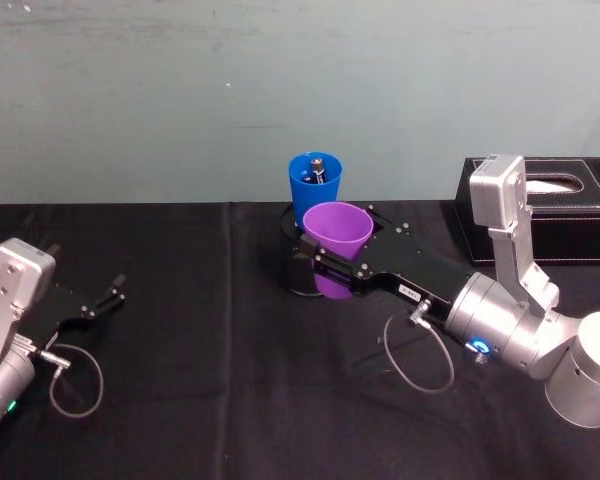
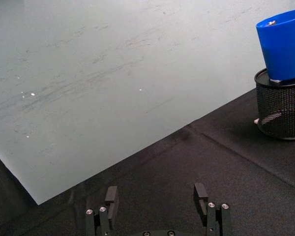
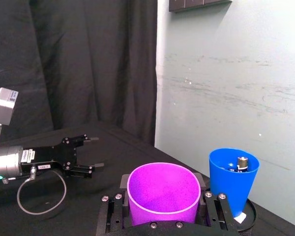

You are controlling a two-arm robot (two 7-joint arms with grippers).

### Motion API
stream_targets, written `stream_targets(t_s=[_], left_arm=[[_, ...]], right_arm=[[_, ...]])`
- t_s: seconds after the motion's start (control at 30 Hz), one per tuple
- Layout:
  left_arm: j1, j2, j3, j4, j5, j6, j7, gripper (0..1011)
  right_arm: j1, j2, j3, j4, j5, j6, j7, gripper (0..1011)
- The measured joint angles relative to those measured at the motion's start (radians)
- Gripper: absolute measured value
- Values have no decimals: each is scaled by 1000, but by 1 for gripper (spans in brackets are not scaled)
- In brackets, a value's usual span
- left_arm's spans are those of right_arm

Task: Pick up one cup with a gripper and tap it against the other cup.

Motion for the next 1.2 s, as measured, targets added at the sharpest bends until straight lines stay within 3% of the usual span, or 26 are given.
stream_targets(t_s=[1.2], left_arm=[[0, 0, 0, 0, 0, 0, 0, 1000]], right_arm=[[0, 0, 0, 0, 0, 0, 0, 746]])
